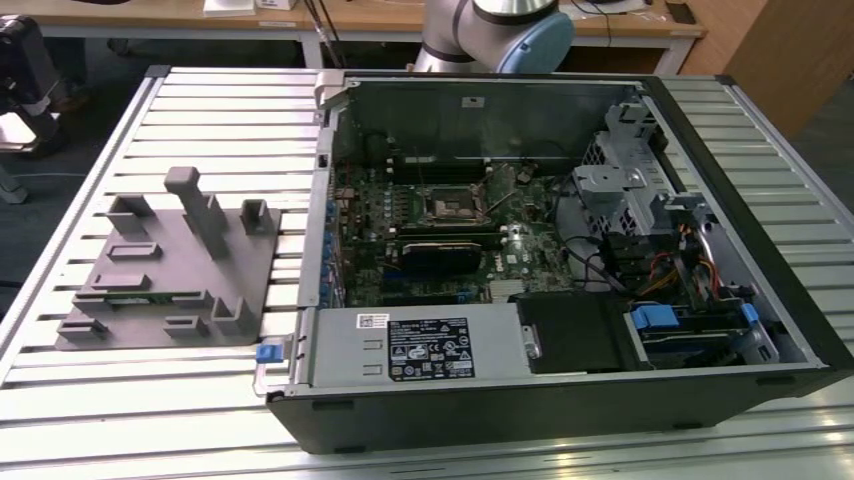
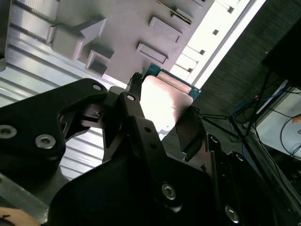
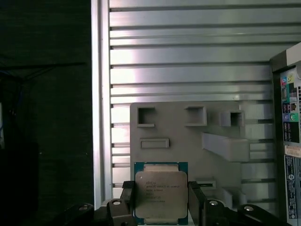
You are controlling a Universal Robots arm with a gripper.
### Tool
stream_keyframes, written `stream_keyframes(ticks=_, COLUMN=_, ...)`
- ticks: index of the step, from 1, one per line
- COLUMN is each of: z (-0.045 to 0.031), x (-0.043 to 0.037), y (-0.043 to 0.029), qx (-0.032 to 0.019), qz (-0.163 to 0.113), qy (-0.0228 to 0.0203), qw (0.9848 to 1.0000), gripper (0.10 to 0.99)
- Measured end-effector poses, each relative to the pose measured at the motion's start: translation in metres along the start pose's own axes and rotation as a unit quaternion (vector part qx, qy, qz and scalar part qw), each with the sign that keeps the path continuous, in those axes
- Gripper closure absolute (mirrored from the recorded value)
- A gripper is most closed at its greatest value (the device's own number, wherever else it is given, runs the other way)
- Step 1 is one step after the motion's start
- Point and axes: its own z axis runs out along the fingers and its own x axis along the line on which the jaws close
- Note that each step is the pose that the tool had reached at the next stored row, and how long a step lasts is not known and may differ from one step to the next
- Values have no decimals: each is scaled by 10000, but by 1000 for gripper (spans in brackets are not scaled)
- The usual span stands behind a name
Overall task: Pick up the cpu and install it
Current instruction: 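Pick up the cpu and move it towards the insertion slot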
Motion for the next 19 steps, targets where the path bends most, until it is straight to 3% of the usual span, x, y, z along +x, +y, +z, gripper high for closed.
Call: stream_keyframes(ticks=19, z=1, x=-280, y=13, qx=0, qz=0, qy=0, qw=10000, gripper=545)
